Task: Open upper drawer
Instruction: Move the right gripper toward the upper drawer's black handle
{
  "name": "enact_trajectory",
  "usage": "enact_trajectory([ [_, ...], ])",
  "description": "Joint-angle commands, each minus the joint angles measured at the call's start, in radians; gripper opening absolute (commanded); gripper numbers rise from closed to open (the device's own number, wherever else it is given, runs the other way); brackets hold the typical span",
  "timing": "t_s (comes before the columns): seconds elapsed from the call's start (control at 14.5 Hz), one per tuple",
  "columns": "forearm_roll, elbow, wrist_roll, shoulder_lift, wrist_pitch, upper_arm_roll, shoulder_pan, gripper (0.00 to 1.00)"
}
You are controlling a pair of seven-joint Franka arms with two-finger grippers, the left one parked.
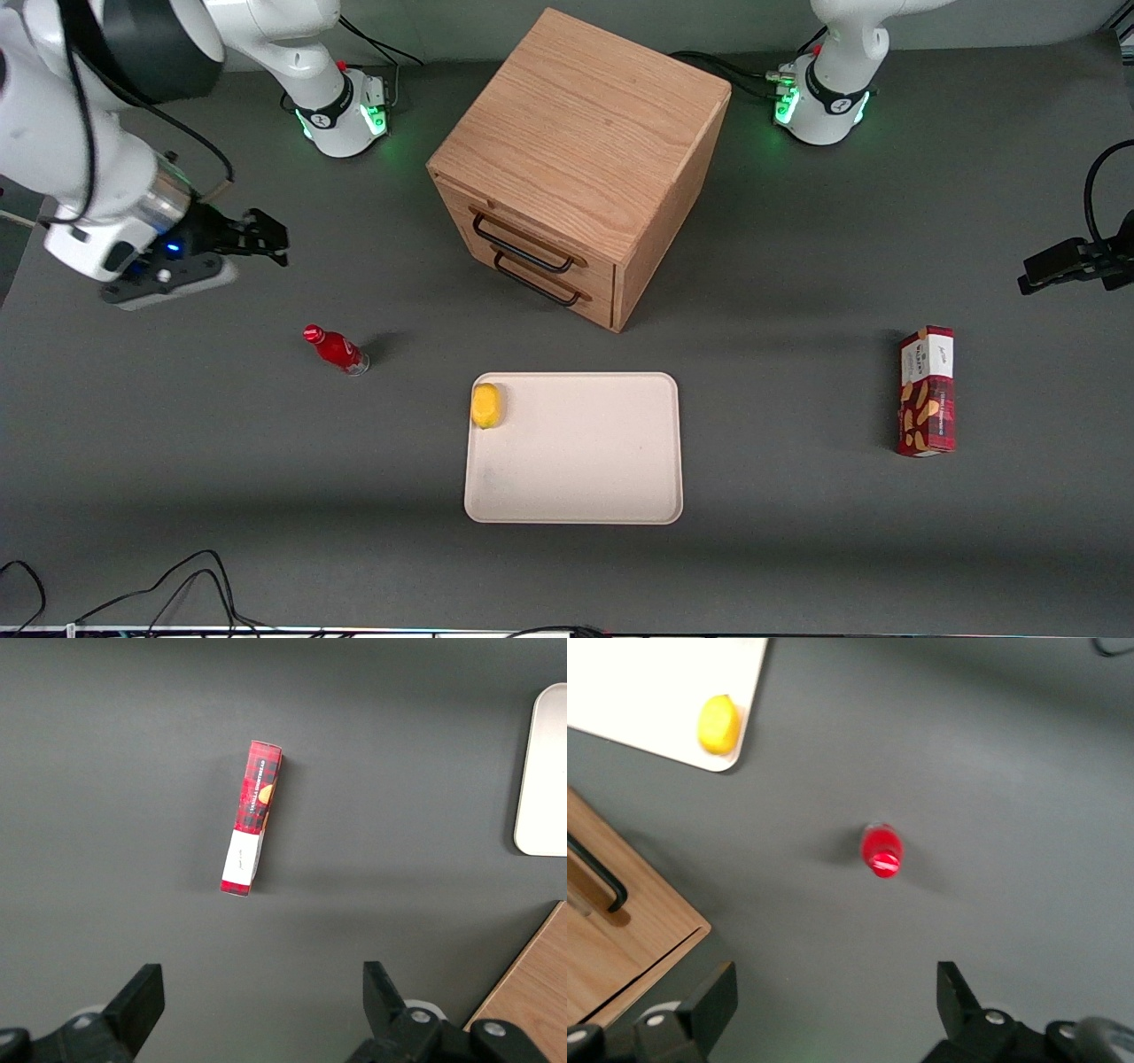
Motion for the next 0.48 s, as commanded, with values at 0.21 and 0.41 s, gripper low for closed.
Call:
enact_trajectory([
  [0.21,0.097,0.092,-0.151,0.129,0.001,0.131,0.038,1.00],
  [0.41,0.095,0.130,-0.236,0.176,0.000,0.240,0.036,1.00],
])
